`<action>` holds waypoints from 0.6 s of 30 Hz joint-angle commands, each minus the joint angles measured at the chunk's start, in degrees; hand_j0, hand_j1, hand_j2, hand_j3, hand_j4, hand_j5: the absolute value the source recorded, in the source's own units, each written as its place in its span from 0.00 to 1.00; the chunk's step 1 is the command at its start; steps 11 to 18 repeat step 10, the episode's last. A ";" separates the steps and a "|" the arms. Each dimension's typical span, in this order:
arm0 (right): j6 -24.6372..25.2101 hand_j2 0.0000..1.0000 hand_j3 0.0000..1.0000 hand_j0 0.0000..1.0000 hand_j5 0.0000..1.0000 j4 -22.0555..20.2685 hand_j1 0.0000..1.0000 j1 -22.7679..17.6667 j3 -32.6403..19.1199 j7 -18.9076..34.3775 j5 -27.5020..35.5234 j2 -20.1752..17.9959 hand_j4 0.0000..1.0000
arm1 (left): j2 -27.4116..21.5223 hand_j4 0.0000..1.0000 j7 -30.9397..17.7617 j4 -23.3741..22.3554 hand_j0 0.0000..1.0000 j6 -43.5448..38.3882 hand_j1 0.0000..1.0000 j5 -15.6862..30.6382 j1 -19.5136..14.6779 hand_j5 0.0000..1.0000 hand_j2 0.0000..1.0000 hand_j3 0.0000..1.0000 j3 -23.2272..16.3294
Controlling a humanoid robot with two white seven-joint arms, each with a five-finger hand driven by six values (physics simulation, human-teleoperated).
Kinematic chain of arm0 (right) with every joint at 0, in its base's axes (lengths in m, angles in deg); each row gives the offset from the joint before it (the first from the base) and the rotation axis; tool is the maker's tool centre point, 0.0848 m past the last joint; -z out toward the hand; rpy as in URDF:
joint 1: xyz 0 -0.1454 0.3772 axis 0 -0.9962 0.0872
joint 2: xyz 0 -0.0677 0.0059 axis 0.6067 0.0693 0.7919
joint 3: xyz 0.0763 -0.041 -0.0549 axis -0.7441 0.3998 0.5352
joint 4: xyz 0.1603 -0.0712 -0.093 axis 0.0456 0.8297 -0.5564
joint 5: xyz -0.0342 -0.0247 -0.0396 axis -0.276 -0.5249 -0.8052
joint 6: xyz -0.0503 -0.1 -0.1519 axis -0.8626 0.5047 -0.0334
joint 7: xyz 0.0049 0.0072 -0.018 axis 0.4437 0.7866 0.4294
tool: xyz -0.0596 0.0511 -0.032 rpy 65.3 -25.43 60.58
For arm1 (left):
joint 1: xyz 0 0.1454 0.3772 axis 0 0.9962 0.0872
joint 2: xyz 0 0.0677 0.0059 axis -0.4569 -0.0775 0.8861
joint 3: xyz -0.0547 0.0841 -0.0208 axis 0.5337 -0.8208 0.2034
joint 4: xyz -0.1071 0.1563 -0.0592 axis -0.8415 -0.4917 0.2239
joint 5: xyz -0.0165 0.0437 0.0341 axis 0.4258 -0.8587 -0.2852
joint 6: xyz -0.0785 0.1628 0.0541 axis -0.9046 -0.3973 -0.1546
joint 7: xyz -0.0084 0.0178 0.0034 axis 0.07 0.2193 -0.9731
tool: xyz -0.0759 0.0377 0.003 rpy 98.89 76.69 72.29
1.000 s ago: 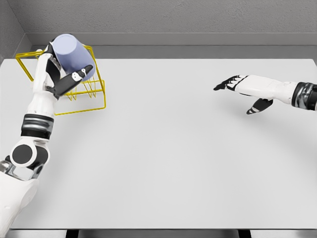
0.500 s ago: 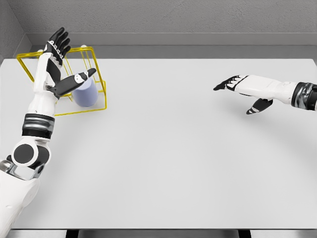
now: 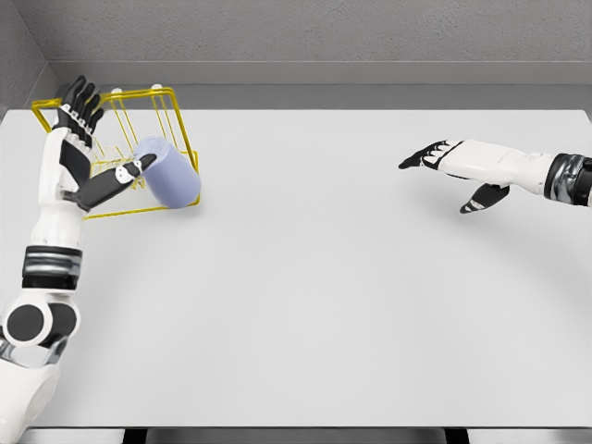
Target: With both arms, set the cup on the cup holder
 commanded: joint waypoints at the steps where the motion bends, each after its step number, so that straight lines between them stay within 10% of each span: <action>1: 0.12 1.00 1.00 1.00 1.00 -0.02 1.00 0.00 -0.05 -0.02 0.36 -0.05 1.00 | -1.31 1.00 -0.18 0.19 1.00 6.99 1.00 -0.24 0.26 1.00 1.00 1.00 0.58; 18: 0.12 1.00 1.00 1.00 1.00 3.14 1.00 0.61 0.56 -0.11 0.54 0.03 1.00 | -6.15 1.00 -0.26 0.19 1.00 16.32 1.00 -2.44 5.19 1.00 1.00 1.00 -0.13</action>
